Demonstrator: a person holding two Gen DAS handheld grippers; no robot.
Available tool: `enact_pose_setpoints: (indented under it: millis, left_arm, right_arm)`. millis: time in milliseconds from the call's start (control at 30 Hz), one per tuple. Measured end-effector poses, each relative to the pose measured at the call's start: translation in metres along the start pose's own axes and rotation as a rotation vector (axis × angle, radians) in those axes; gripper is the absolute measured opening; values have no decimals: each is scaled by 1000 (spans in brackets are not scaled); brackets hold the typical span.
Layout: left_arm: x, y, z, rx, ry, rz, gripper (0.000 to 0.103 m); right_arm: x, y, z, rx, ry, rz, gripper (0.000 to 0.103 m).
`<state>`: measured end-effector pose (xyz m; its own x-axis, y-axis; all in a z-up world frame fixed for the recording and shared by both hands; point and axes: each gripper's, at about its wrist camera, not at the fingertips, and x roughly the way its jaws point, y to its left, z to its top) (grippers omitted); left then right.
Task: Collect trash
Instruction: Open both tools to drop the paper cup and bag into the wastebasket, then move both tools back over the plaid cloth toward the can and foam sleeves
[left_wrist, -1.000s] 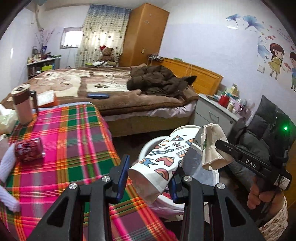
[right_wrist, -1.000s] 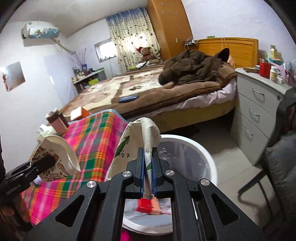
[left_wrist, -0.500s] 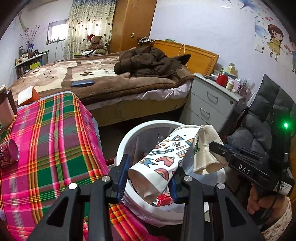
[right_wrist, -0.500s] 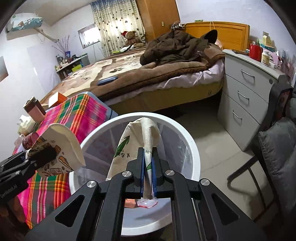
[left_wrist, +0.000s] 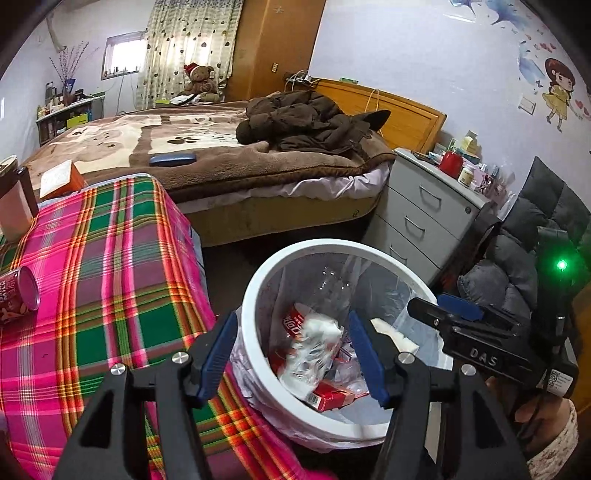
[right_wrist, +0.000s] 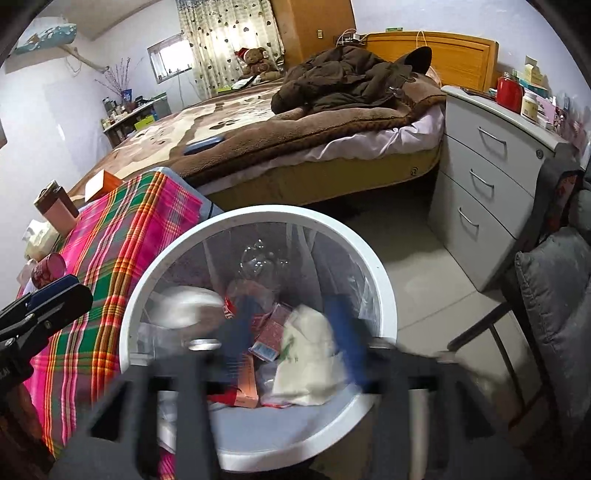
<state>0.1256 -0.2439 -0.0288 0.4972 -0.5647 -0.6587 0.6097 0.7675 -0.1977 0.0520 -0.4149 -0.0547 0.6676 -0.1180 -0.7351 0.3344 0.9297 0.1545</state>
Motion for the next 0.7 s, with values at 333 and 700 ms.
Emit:
enact_pose_setpoints:
  millis: [333,700]
  left_arm:
    - [-32,21,-4,-22,-54,24,65]
    - [-74,51,-11,-56,-116,86,65]
  right_arm:
    - [-12,13,2,0,-47,27,62]
    - [-33,49,6,-56,-125,91,62]
